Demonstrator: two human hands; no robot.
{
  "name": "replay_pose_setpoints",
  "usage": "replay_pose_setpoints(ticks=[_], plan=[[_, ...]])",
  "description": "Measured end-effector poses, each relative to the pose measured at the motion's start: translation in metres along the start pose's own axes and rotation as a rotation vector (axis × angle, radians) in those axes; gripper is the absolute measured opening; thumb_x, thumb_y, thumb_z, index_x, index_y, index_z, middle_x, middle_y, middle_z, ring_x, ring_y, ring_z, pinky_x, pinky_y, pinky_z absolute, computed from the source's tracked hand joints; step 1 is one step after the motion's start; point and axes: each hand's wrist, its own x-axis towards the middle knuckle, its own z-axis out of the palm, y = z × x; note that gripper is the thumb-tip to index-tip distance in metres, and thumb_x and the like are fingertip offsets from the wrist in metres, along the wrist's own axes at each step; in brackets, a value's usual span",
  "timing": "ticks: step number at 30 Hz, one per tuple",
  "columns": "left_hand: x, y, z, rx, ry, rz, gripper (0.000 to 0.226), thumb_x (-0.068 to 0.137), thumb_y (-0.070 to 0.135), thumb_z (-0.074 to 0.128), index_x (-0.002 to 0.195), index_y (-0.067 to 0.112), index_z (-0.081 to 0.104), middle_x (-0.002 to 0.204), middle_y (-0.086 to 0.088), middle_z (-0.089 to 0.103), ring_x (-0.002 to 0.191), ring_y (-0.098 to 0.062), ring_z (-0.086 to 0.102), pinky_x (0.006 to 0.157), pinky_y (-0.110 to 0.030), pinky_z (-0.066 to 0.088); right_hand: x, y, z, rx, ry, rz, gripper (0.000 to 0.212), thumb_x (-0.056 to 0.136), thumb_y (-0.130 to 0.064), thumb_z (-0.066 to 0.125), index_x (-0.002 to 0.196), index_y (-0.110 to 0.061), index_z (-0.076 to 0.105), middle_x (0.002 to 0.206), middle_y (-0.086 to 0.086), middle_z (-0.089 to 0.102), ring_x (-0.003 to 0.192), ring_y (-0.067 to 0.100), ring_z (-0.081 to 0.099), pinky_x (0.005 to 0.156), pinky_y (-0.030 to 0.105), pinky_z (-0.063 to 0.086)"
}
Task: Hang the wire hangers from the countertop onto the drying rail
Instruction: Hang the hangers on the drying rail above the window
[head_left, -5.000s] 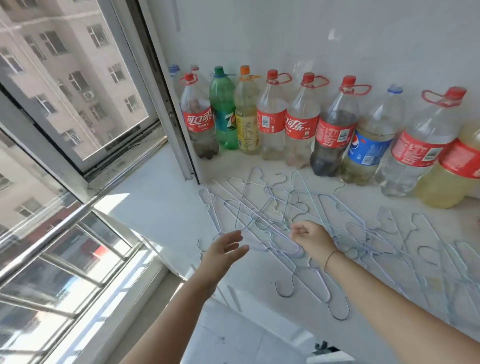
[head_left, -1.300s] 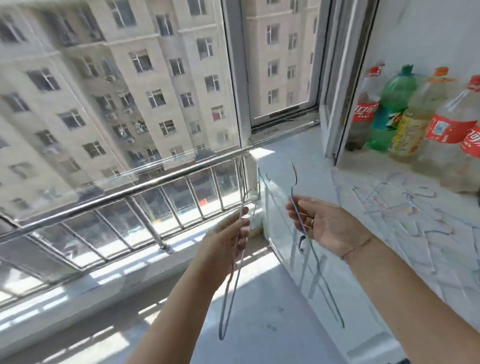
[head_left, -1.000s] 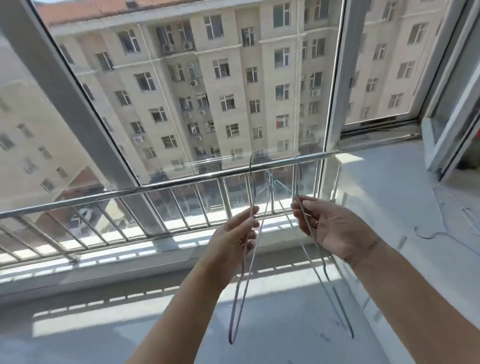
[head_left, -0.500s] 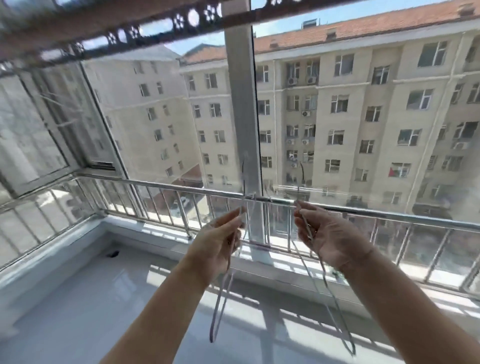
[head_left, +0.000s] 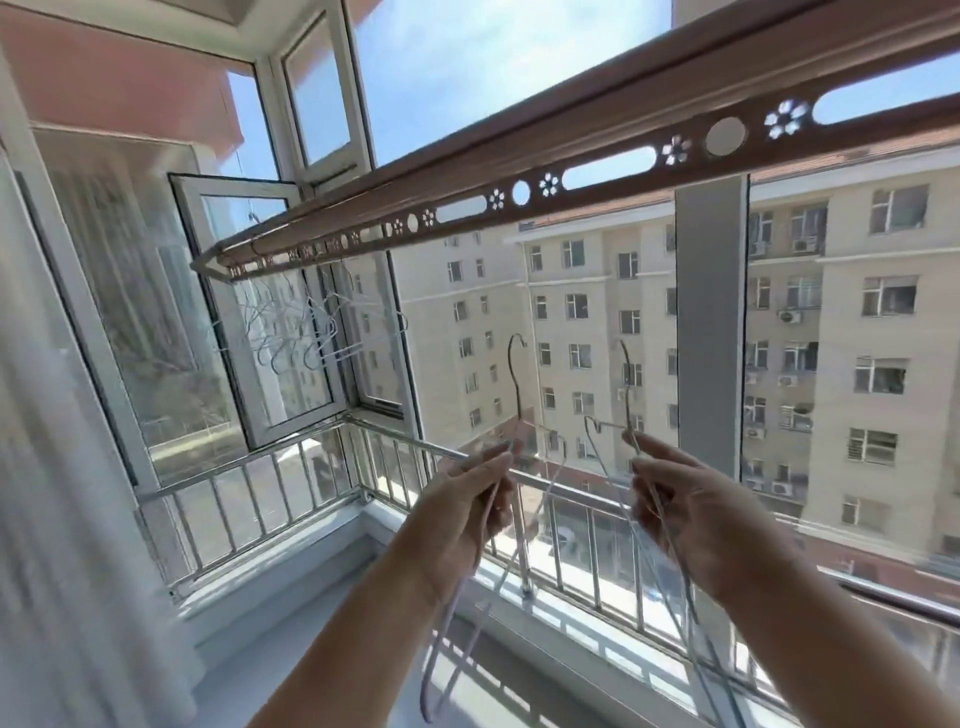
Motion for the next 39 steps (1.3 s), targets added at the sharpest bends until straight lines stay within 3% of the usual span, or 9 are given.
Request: replay_pose_setpoints(ticks=[16, 23, 27, 34, 39], plan=[[0.138, 0.116, -0.131, -0.084, -0.067, 0.253, 0.038, 0.076, 0.021, 0.061, 0.110, 0.005, 0.065, 0.058, -0.001, 0.056, 0.049, -0.008, 0.050, 0.045, -0.019, 0.044, 0.152, 0.018, 0.171, -0.103, -0.106, -0.202, 0.035, 0.088, 0.005, 0.045, 0.120, -0.001, 0.057, 0.070, 0.003, 0.050, 0.061, 0.012, 0.044, 0.059, 0.022, 0.036], [0.201, 0.160, -0.179, -0.110, -0.132, 0.260, 0.030, 0.082, 0.017, 0.056, 0.108, 0.006, 0.065, 0.055, 0.000, 0.053, 0.046, -0.007, 0.048, 0.043, -0.017, 0.040, 0.211, 0.021, 0.232, -0.143, -0.042, -0.290, 0.034, 0.087, 0.007, 0.046, 0.118, 0.001, 0.058, 0.067, 0.003, 0.051, 0.058, 0.010, 0.045, 0.055, 0.022, 0.035], [0.237, 0.175, -0.201, -0.111, -0.177, 0.245, 0.036, 0.073, 0.021, 0.061, 0.106, 0.008, 0.066, 0.055, 0.001, 0.054, 0.045, -0.006, 0.049, 0.043, -0.017, 0.040, 0.238, 0.018, 0.254, -0.165, 0.030, -0.327, 0.032, 0.088, 0.006, 0.045, 0.116, -0.002, 0.059, 0.069, 0.003, 0.050, 0.060, 0.010, 0.044, 0.054, 0.021, 0.036], [0.279, 0.178, -0.226, -0.165, -0.197, 0.189, 0.019, 0.092, 0.015, 0.050, 0.101, 0.009, 0.065, 0.053, 0.004, 0.054, 0.044, -0.004, 0.049, 0.041, -0.016, 0.038, 0.266, 0.025, 0.277, -0.226, 0.104, -0.364, 0.027, 0.089, 0.006, 0.045, 0.108, -0.002, 0.061, 0.071, 0.004, 0.052, 0.060, 0.011, 0.045, 0.057, 0.021, 0.037], [0.298, 0.176, -0.236, -0.176, -0.231, 0.156, 0.027, 0.076, 0.021, 0.060, 0.100, 0.009, 0.066, 0.053, 0.005, 0.056, 0.044, -0.003, 0.051, 0.042, -0.016, 0.039, 0.283, 0.027, 0.283, -0.243, 0.166, -0.370, 0.029, 0.089, 0.006, 0.044, 0.113, -0.001, 0.059, 0.071, 0.004, 0.051, 0.062, 0.012, 0.044, 0.057, 0.022, 0.036]])
